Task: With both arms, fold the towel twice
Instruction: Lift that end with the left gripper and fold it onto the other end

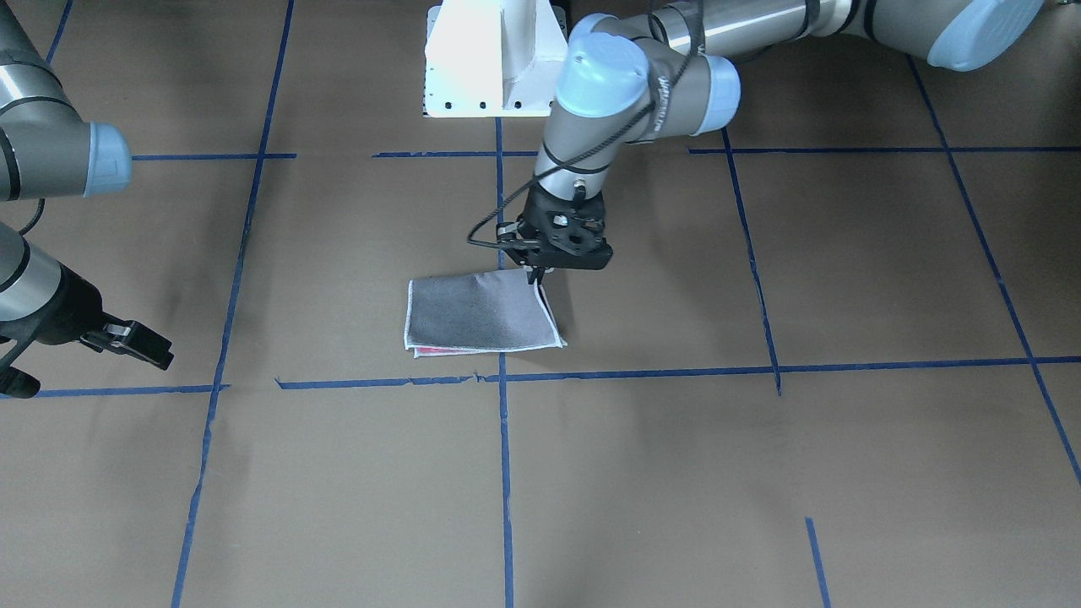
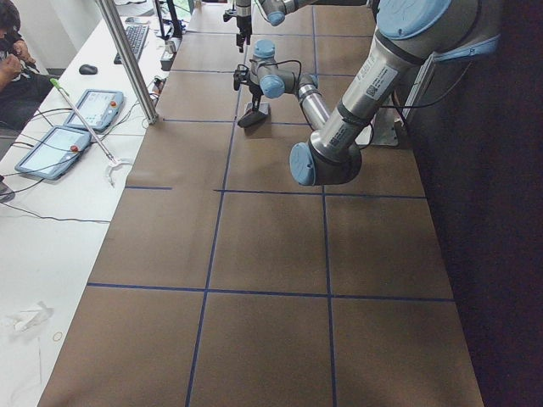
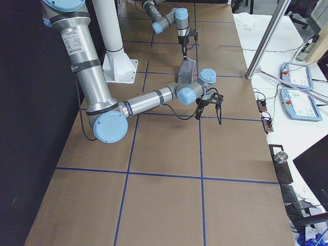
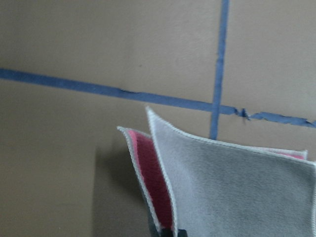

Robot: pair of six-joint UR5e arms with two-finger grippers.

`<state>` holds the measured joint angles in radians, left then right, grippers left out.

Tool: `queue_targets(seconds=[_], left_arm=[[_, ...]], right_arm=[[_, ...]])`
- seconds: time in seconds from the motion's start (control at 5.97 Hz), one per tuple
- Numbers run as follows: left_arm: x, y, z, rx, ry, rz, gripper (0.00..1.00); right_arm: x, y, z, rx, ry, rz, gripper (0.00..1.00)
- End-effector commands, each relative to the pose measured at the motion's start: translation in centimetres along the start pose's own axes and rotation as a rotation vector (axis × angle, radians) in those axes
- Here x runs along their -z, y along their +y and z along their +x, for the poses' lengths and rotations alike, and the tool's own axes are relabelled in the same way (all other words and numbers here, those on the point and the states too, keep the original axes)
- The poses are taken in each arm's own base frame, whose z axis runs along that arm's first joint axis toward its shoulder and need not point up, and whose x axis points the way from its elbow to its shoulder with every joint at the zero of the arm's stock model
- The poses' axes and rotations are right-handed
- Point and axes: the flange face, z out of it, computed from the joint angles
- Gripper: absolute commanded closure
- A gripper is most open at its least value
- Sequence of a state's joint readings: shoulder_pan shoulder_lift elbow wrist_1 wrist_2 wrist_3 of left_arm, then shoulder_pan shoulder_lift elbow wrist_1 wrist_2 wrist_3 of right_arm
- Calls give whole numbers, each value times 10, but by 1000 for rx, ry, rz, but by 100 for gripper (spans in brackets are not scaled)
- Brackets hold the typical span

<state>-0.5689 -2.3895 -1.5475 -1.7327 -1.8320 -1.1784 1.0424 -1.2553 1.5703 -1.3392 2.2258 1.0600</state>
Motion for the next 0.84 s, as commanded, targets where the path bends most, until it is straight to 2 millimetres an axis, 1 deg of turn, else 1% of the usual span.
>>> queue_targets(seconds=[0.0,0.17,0.33,0.5,0.67], left_arm=[[-15,12,52,-213,-42,46,100],[-27,28,79,-299,-54,48,100],[-47,36,111,-356,-94,54,100],[-58,43,114,-456,-117,55,100],[-61,44,115,-498,-122,49,100]], right_arm=[[4,-6,7,-14,2,8,0],[6,-10,13,-24,4,11,0],[5,-11,25,-12,12,11,0],[9,-16,36,-12,18,17,0],[9,-16,43,-19,19,15,0]])
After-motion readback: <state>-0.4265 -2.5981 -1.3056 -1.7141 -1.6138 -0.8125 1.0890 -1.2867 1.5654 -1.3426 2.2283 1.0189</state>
